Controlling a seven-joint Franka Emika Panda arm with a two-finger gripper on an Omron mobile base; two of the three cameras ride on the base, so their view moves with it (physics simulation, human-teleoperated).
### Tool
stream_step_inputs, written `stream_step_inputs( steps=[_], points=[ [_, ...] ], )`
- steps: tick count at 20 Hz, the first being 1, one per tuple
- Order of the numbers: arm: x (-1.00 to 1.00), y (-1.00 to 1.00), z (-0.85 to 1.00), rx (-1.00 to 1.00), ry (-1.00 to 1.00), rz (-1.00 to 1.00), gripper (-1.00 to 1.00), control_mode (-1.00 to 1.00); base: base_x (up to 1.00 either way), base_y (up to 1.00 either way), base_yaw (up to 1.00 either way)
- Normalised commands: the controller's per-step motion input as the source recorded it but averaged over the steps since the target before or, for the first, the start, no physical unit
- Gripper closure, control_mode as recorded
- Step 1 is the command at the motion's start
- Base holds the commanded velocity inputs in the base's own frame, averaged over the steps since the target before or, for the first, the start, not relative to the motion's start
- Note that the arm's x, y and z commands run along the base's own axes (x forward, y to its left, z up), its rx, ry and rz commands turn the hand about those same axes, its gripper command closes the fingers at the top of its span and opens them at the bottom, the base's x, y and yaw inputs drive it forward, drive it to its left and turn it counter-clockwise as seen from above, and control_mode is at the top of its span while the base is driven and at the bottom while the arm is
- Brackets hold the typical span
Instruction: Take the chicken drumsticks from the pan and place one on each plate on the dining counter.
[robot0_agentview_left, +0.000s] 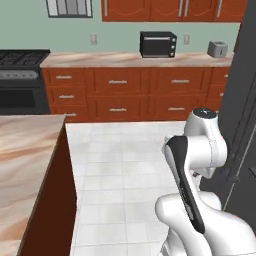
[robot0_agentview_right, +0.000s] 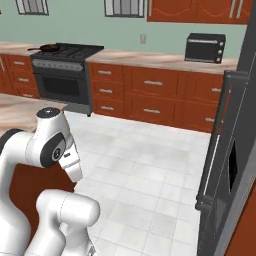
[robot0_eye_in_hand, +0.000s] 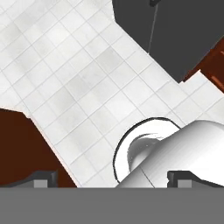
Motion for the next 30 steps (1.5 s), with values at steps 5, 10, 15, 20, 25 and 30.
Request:
stream_step_inputs(
  steps=[5,10,15,20,25,30],
  points=[
    [0.00,0.00,0.00,0.00,0.00,0.00,-1.00,1.00,1.00,-0.54,0.21],
    [0.00,0.00,0.00,0.00,0.00,0.00,-1.00,1.00,1.00,-0.67,0.27],
    [0.00,0.00,0.00,0.00,0.00,0.00,-1.00,1.00,1.00,-0.66,0.27],
    [0.00,0.00,0.00,0.00,0.00,0.00,-1.00,1.00,1.00,-0.36,0.19],
    [0.00,0.00,0.00,0.00,0.00,0.00,-1.00,1.00,1.00,-0.05,0.12],
    [0.00,0.00,0.00,0.00,0.00,0.00,-1.00,1.00,1.00,0.03,0.05]
  ],
)
